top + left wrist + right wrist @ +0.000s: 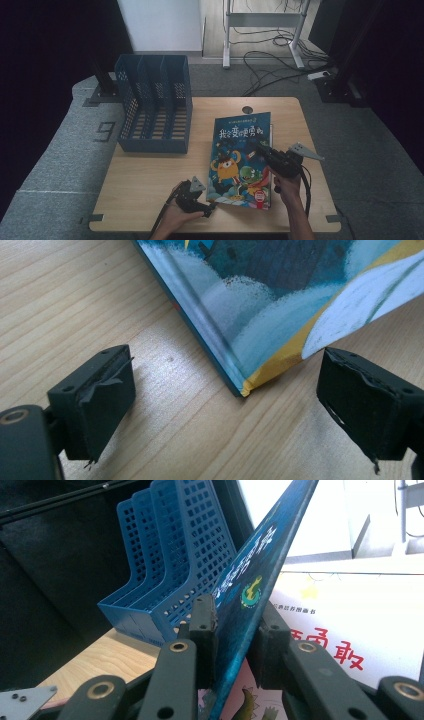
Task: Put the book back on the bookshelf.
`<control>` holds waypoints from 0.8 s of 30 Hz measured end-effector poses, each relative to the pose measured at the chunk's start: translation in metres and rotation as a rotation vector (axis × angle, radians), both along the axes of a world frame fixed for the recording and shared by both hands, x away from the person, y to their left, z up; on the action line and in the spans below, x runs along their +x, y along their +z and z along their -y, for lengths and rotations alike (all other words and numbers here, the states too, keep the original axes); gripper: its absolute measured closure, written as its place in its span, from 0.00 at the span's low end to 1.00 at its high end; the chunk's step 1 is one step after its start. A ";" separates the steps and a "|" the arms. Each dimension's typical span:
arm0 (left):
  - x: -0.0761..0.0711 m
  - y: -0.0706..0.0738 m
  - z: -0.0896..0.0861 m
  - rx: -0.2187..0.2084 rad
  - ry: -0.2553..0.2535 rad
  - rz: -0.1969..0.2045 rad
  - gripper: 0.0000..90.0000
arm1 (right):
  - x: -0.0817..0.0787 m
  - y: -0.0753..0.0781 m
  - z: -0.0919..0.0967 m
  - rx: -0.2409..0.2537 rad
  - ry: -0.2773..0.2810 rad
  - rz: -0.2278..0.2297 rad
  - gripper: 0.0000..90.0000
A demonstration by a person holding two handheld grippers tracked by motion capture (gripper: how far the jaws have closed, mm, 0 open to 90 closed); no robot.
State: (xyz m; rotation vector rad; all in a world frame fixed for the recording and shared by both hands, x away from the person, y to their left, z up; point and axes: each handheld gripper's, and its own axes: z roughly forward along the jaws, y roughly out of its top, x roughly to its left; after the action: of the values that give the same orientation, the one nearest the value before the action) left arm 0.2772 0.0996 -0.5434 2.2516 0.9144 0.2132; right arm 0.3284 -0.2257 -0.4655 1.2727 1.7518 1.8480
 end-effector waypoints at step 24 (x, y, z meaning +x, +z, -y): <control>0.010 0.001 -0.010 -0.047 0.075 -0.015 0.17 | -0.006 0.008 -0.005 -0.006 0.018 0.075 0.82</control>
State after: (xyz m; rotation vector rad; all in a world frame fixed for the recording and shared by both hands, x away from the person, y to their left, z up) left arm 0.2873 0.1097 -0.5422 2.1807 1.0025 0.2062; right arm 0.3220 -0.2206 -0.4579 1.1734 1.7347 1.8736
